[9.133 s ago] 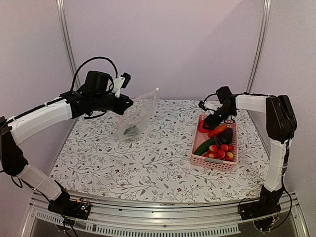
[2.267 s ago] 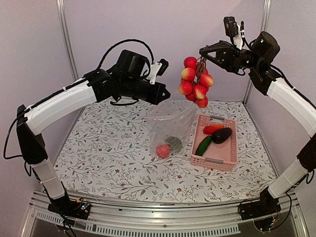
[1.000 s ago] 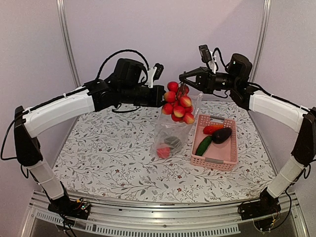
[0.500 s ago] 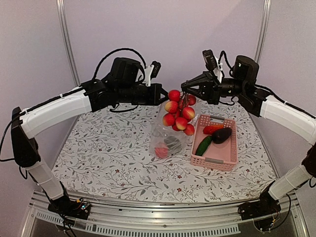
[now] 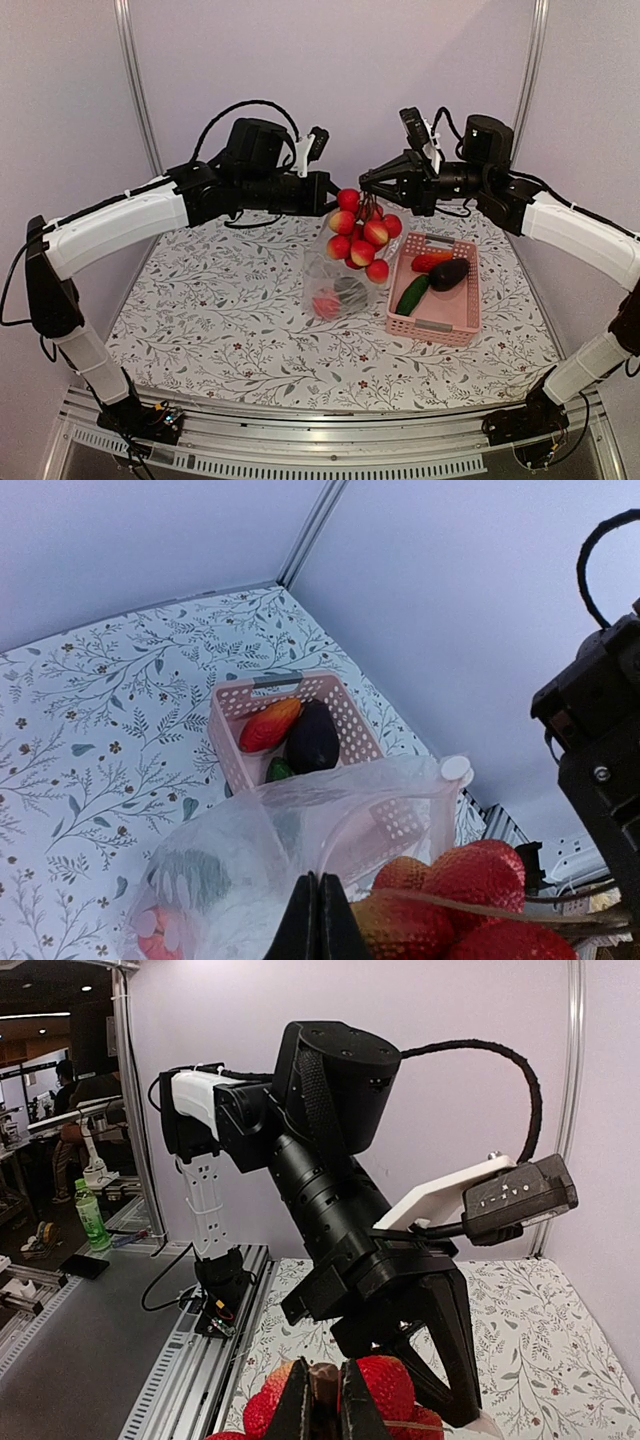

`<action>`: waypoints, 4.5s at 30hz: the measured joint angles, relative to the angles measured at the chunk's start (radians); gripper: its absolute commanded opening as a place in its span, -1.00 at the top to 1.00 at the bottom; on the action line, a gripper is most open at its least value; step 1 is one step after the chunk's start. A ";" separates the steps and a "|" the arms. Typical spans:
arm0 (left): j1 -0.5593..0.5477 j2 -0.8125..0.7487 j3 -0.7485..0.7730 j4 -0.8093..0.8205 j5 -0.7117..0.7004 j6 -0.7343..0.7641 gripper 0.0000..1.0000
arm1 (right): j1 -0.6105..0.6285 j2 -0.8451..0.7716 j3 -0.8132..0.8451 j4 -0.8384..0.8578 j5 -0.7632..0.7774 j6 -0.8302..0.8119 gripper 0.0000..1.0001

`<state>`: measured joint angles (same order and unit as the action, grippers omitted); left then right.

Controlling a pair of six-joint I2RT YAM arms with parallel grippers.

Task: Place the food in the zip-top bag and seal the zipper
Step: Place the fake fruit in the zipper food storage bag, then adjust the zipper food storage bag at the center of the board, then pick up the fake vegetable from the bin.

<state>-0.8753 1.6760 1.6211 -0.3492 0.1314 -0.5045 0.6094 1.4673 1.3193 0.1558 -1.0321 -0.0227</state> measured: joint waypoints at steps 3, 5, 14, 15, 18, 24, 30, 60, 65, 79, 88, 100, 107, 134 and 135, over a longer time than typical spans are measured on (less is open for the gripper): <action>0.000 0.000 0.000 0.001 0.016 0.003 1.00 | 0.001 0.018 0.008 -0.004 0.052 0.004 1.00; 0.000 0.000 0.000 0.000 0.023 0.003 1.00 | 0.001 0.034 0.020 -0.011 0.094 0.007 1.00; 0.014 -0.009 -0.013 -0.004 0.011 0.008 1.00 | 0.001 0.087 0.066 -0.064 0.204 0.011 1.00; 0.014 -0.014 -0.018 -0.003 0.008 0.010 1.00 | 0.003 0.092 0.066 -0.072 0.209 0.011 1.00; 0.013 -0.027 -0.032 -0.003 -0.011 0.015 1.00 | 0.017 0.095 0.063 -0.097 0.219 -0.008 1.00; 0.014 -0.038 -0.041 0.001 -0.043 0.022 1.00 | 0.060 0.092 0.053 -0.133 0.232 -0.067 1.00; 0.013 -0.048 -0.048 0.008 -0.056 0.023 1.00 | 0.066 0.092 0.047 -0.174 0.345 -0.076 1.00; 0.014 -0.048 -0.009 -0.121 -0.005 0.145 1.00 | 0.109 -0.056 0.103 -0.738 0.360 -0.681 0.18; 0.014 -0.048 0.020 -0.175 0.000 0.202 1.00 | 0.188 0.058 0.148 -0.862 0.481 -0.790 -0.16; 0.023 -0.048 0.019 -0.219 0.023 0.303 1.00 | 0.327 0.216 0.279 -0.971 0.734 -0.892 1.00; 0.084 -0.047 -0.003 -0.193 0.047 0.350 1.00 | 0.327 0.207 0.409 -1.010 0.740 -0.890 0.94; 0.219 -0.051 0.010 -0.138 0.077 0.332 1.00 | 0.260 0.207 0.546 -1.104 0.600 -0.840 -0.09; 0.221 -0.062 -0.018 -0.102 0.083 0.332 1.00 | -0.064 0.058 0.494 -1.036 0.379 -0.770 -0.07; 0.274 -0.195 -0.279 0.116 0.228 0.247 1.00 | -0.348 0.092 -0.059 -0.891 0.801 -0.829 -0.56; 0.274 -0.195 -0.279 0.117 0.229 0.246 1.00 | -0.344 0.096 -0.066 -0.890 0.821 -0.855 -0.57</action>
<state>-0.6018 1.4811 1.3418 -0.2317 0.3599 -0.2584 0.2649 1.5635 1.2537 -0.7341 -0.2115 -0.8772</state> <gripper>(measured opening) 0.006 0.773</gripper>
